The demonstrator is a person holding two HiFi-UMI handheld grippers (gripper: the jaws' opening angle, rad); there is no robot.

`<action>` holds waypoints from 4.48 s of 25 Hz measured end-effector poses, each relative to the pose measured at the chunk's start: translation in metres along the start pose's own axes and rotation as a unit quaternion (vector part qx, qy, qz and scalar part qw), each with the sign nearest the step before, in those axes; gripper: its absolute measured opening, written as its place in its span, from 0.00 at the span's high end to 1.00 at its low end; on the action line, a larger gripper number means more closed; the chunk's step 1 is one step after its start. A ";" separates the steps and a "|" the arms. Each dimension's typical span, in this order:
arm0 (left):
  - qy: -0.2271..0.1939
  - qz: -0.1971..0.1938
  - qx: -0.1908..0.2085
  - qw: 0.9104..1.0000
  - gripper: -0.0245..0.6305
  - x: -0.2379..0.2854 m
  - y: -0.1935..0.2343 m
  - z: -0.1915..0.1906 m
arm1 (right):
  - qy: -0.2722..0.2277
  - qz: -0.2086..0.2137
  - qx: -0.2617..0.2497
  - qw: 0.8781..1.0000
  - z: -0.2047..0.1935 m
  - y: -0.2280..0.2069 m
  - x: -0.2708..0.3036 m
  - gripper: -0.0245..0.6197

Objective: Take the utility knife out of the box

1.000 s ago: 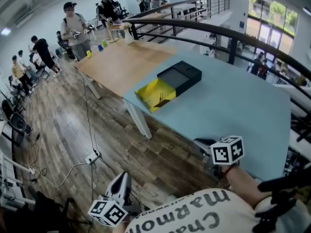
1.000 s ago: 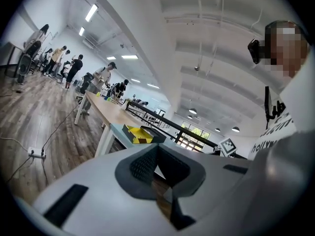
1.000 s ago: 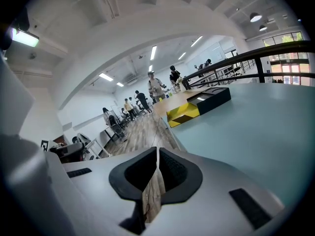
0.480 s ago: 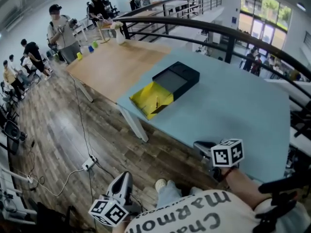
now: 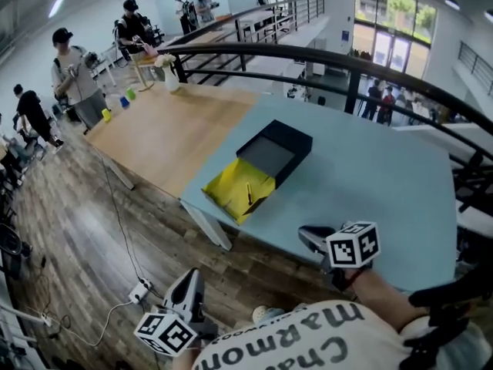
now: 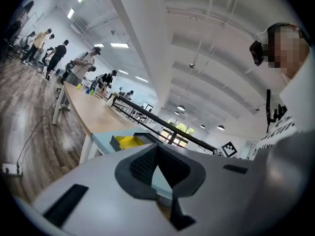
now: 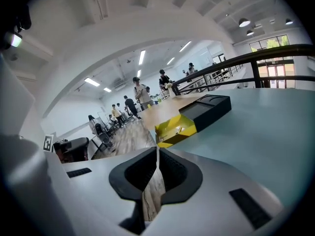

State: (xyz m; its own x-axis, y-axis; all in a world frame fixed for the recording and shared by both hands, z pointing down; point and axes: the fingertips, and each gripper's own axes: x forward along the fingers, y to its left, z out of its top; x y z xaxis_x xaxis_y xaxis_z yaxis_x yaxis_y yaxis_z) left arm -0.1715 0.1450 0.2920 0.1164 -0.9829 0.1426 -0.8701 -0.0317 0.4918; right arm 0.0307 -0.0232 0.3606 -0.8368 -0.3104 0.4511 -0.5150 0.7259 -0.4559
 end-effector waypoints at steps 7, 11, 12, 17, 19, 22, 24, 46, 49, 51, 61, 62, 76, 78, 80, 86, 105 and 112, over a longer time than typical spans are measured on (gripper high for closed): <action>0.006 -0.027 0.007 1.000 0.96 0.031 0.027 0.035 | -0.019 -0.024 0.005 1.000 0.034 0.000 0.024 0.90; 0.008 -0.037 0.017 0.999 0.96 0.045 0.047 0.050 | -0.033 -0.033 0.016 0.999 0.047 -0.004 0.043 0.90; 0.010 -0.037 0.019 0.999 0.96 0.048 0.053 0.052 | -0.036 -0.034 0.019 0.999 0.049 -0.004 0.049 0.90; 0.021 -0.045 0.026 0.998 0.96 0.060 0.076 0.061 | -0.039 -0.038 0.025 0.998 0.049 0.000 0.069 0.90; 0.025 -0.052 0.028 0.998 0.96 0.065 0.079 0.064 | -0.038 -0.043 0.033 0.998 0.045 0.000 0.075 0.90; 0.036 -0.062 0.029 0.997 0.96 0.073 0.080 0.062 | -0.032 -0.057 0.036 0.997 0.038 -0.003 0.076 0.90; 0.042 -0.070 0.026 0.996 0.96 0.077 0.078 0.061 | -0.023 -0.063 0.032 0.997 0.033 -0.001 0.073 0.90; 0.151 -0.083 0.028 0.985 0.96 0.133 0.066 0.006 | 0.043 -0.113 0.077 0.990 -0.008 -0.046 0.067 0.90; 0.152 -0.078 0.023 0.985 0.96 0.152 0.068 0.006 | 0.042 -0.112 0.088 0.989 -0.002 -0.065 0.073 0.90; 0.146 -0.074 0.010 0.986 0.96 0.166 0.069 0.010 | 0.046 -0.101 0.097 0.989 0.004 -0.071 0.081 0.90; 0.152 -0.062 0.020 0.986 0.96 0.218 0.061 0.010 | 0.060 -0.056 0.114 0.990 0.020 -0.092 0.122 0.90; 0.163 -0.059 0.035 0.984 0.96 0.222 0.061 0.006 | 0.057 -0.054 0.114 0.990 0.024 -0.097 0.126 0.90; 0.237 -0.045 0.159 0.958 0.96 0.300 0.075 -0.025 | 0.061 -0.023 0.148 0.987 0.026 -0.143 0.175 0.90; 0.266 -0.038 0.172 0.948 0.96 0.306 0.079 -0.040 | 0.061 -0.019 0.158 0.985 0.024 -0.148 0.179 0.90; 0.293 -0.036 0.175 0.939 0.96 0.313 0.079 -0.053 | 0.056 -0.013 0.167 0.984 0.026 -0.152 0.180 0.90; 0.336 -0.049 0.186 0.922 0.82 0.338 0.069 -0.069 | 0.044 0.005 0.167 0.985 0.044 -0.156 0.180 0.90; 0.489 -0.021 0.276 0.827 0.72 0.359 0.094 -0.129 | 0.022 -0.010 0.199 0.980 0.050 -0.174 0.166 0.90; 0.491 -0.025 0.301 0.817 0.72 0.359 0.094 -0.135 | 0.024 -0.016 0.199 0.980 0.046 -0.174 0.160 0.90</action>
State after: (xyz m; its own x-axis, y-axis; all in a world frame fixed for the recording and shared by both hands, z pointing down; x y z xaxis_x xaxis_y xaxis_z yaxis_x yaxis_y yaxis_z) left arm -0.1469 -0.1868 0.5054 0.2304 -0.3669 0.9013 -0.8958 -0.4417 0.0491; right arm -0.0221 -0.2278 0.4770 -0.8144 -0.2920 0.5015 -0.5803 0.4175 -0.6993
